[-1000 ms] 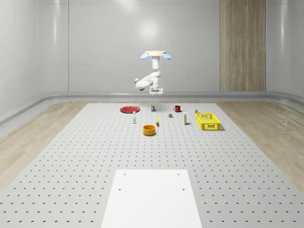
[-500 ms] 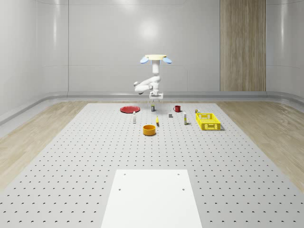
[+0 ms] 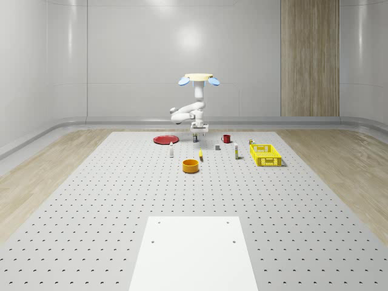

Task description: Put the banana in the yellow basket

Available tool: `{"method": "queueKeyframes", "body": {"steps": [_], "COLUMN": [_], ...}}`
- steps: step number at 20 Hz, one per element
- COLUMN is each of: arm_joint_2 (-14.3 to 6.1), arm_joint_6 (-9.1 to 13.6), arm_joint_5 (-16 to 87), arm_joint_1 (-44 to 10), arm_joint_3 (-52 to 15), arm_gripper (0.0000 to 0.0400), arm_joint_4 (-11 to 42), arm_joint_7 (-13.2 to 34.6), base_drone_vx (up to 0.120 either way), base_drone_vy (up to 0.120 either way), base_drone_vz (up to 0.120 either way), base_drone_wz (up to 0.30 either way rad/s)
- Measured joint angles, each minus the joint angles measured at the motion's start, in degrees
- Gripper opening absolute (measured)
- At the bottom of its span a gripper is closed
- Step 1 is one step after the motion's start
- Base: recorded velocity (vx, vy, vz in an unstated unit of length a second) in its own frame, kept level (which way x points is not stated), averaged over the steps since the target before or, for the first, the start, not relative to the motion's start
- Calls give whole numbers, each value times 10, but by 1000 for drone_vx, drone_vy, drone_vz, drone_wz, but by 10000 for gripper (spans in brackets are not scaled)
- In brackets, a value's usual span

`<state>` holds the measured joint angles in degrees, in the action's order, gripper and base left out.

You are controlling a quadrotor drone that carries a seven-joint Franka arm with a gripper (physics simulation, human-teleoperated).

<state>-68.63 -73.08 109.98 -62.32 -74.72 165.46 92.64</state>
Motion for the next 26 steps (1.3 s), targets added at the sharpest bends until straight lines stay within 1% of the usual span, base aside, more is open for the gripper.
{"method": "queueKeyframes", "body": {"steps": [4,10,22,26], "arm_joint_2": [-11,-26,-54,-63], "arm_joint_6": [-10,-24,-50,-58], "arm_joint_5": [-5,-13,-27,-31], "arm_joint_1": [-3,-8,-16,-18], "arm_joint_3": [-3,-7,-14,-16], "arm_gripper": [400,400,400,400], "arm_joint_4": [-1,-2,-4,-4], "arm_joint_7": [3,8,15,17], "base_drone_vx": [120,120,120,120], "base_drone_vy": [0,0,0,0], "base_drone_vz": [-120,-13,-117,0], "base_drone_wz": [0,0,0,0]}}
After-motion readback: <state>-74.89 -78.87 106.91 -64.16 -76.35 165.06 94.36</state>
